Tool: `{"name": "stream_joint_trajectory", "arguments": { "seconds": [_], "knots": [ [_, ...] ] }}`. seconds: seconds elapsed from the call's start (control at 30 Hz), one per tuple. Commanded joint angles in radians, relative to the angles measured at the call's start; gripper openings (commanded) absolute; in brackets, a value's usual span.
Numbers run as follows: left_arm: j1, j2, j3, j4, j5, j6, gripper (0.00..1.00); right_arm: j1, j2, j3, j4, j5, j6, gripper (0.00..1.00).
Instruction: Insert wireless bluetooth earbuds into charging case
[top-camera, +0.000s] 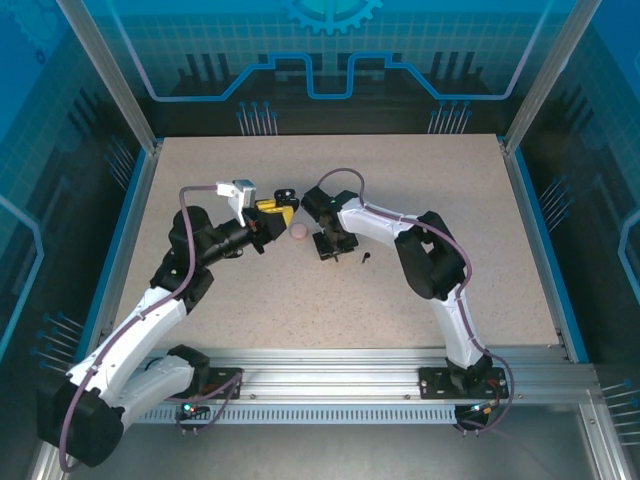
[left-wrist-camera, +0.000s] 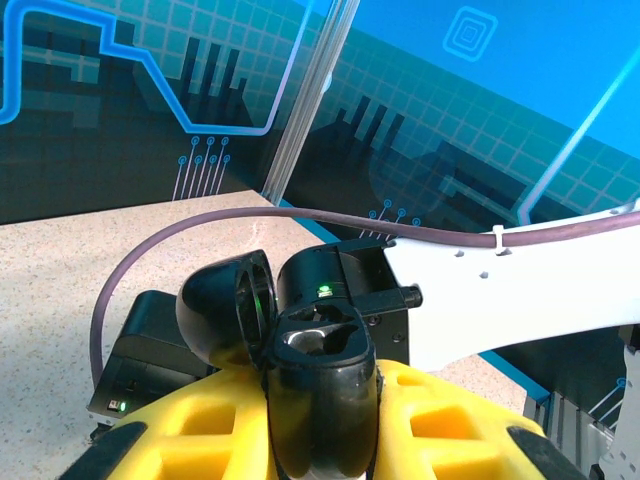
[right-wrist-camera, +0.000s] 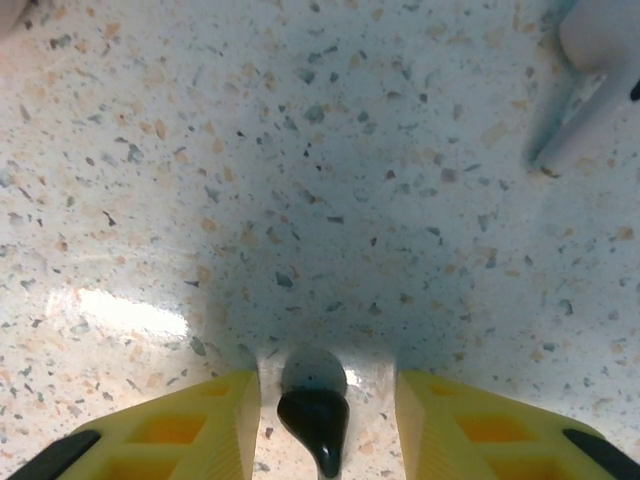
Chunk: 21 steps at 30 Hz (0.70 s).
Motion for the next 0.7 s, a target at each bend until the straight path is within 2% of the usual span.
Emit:
{"name": "stream_joint_trajectory", "arguments": {
  "seconds": [0.0,0.67],
  "knots": [
    [-0.004,-0.019,-0.010,0.003,-0.015,-0.005,0.00,0.014,0.033,0.030,-0.027,0.012,0.009,0.40],
    [-0.005,-0.012,-0.009,0.010,-0.017,-0.006,0.00,0.031,0.021,0.023,-0.044,0.049,-0.006,0.33]
  ]
}}
